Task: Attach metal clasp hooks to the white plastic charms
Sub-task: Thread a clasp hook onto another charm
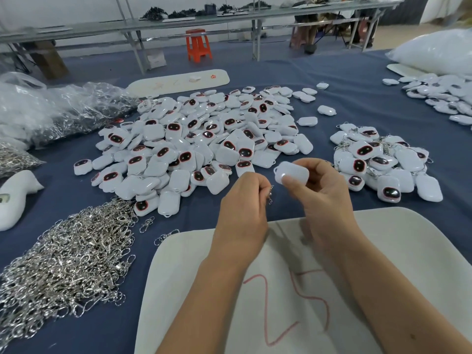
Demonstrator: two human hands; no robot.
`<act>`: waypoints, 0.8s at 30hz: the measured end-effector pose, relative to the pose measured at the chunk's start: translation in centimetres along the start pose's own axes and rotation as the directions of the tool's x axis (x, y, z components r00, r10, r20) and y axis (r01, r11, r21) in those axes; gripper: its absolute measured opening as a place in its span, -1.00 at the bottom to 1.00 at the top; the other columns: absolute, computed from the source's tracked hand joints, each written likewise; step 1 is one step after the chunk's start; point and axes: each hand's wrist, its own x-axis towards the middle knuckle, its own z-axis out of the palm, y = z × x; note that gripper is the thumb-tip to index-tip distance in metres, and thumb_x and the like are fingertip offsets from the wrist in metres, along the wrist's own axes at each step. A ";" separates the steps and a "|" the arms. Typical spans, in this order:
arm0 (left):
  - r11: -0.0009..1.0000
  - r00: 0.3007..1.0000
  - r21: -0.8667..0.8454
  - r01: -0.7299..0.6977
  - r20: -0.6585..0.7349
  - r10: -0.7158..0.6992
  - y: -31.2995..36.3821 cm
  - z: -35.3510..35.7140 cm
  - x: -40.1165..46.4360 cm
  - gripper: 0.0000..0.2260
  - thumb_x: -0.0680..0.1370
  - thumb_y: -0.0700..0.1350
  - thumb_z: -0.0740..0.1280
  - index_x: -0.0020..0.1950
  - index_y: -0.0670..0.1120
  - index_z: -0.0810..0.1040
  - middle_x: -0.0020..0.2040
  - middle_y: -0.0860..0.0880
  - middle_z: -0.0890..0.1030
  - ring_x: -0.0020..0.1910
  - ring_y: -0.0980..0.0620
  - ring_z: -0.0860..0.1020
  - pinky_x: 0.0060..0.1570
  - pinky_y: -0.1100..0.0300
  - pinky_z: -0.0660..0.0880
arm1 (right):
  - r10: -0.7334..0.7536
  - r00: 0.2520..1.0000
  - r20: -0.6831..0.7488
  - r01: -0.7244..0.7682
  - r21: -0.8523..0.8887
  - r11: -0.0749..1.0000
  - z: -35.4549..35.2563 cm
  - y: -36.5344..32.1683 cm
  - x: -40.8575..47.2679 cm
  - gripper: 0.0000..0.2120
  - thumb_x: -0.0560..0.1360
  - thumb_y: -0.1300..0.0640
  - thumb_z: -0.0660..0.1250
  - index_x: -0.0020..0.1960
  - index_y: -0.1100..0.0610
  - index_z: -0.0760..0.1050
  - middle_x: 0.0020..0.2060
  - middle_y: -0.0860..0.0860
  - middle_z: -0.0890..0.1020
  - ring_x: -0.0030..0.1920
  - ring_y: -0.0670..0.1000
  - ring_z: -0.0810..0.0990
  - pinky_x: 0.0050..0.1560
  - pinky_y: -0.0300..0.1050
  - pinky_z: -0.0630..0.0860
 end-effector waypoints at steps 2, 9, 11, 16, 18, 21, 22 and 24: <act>0.999 0.999 0.027 -0.020 0.027 0.019 0.0 0.0 0.0 -0.84 0.60 -0.29 0.22 -0.10 -0.06 0.44 -0.17 0.05 0.52 -0.16 0.02 0.47 -0.19 0.12 0.39 | -0.016 1.000 0.020 0.016 0.014 1.000 -0.1 -0.3 0.1 -0.87 0.56 0.20 0.49 0.10 0.10 0.65 -0.19 -0.07 0.71 -0.21 -0.13 0.61 -0.15 -0.31 0.55; 0.997 0.993 0.061 -0.037 0.110 0.030 -0.1 0.1 0.1 -0.85 0.62 -0.26 0.24 -0.08 -0.03 0.43 -0.15 0.06 0.51 -0.15 0.06 0.46 -0.17 0.14 0.39 | -0.037 0.999 0.013 0.038 -0.129 0.991 0.1 -0.4 -0.1 -0.87 0.59 0.19 0.37 0.02 0.03 0.68 -0.35 0.01 0.55 -0.32 0.03 0.40 -0.29 -0.06 0.36; 0.998 0.993 0.057 -0.029 0.118 0.022 -0.2 0.2 0.1 -0.87 0.63 -0.25 0.24 -0.08 -0.05 0.44 -0.15 0.05 0.51 -0.16 0.04 0.46 -0.16 0.06 0.41 | -0.055 0.998 0.011 0.056 -0.159 0.986 0.1 -0.5 -0.1 -0.85 0.52 0.15 0.34 -0.02 0.02 0.69 -0.40 -0.07 0.52 -0.36 -0.02 0.35 -0.36 -0.13 0.32; 0.999 0.992 0.052 -0.009 0.129 0.002 -0.2 0.4 -0.1 -0.85 0.63 -0.22 0.22 -0.08 0.01 0.43 -0.13 0.08 0.52 -0.13 0.06 0.48 -0.12 0.00 0.45 | -0.096 0.995 0.002 0.093 -0.252 0.963 0.2 -0.7 -0.2 -0.81 0.51 0.27 0.35 -0.09 0.03 0.67 -0.38 0.07 0.57 -0.39 -0.11 0.37 -0.39 -0.27 0.35; 0.998 0.992 0.056 0.017 0.126 -0.024 -0.2 0.4 -0.2 -0.84 0.63 -0.20 0.21 -0.08 0.04 0.42 -0.13 0.10 0.51 -0.11 0.08 0.48 -0.11 0.01 0.45 | -0.097 0.995 0.009 0.096 -0.279 0.956 0.2 -0.6 -0.2 -0.81 0.50 0.29 0.35 -0.10 0.03 0.66 -0.39 0.08 0.55 -0.40 -0.11 0.37 -0.39 -0.28 0.34; 0.996 0.989 0.063 0.063 0.126 -0.070 -0.2 0.6 -0.3 -0.84 0.61 -0.17 0.19 -0.10 0.07 0.40 -0.13 0.11 0.51 -0.12 0.08 0.48 -0.13 -0.01 0.47 | -0.098 0.995 0.018 0.099 -0.297 0.950 0.3 -0.4 -0.2 -0.83 0.48 0.26 0.34 -0.12 0.04 0.64 -0.45 -0.12 0.50 -0.43 -0.14 0.34 -0.41 -0.33 0.32; 0.995 0.989 0.064 0.077 0.123 -0.084 -0.1 0.6 -0.4 -0.85 0.61 -0.15 0.18 -0.11 0.08 0.40 -0.14 0.11 0.50 -0.13 0.08 0.48 -0.14 -0.01 0.48 | -0.100 0.995 0.019 0.101 -0.300 0.949 0.3 -0.4 -0.2 -0.85 0.46 0.22 0.33 -0.13 0.03 0.64 -0.46 -0.13 0.50 -0.44 -0.15 0.34 -0.41 -0.33 0.31; 0.992 0.988 0.074 0.099 0.115 -0.107 0.1 0.6 -0.4 -0.84 0.60 -0.13 0.15 -0.14 0.09 0.38 -0.16 0.10 0.50 -0.16 0.07 0.47 -0.17 0.02 0.47 | -0.105 0.994 0.022 0.107 -0.309 0.945 0.4 -0.4 -0.2 -0.86 0.41 0.14 0.30 -0.14 0.02 0.63 -0.44 -0.07 0.53 -0.43 -0.15 0.36 -0.39 -0.31 0.33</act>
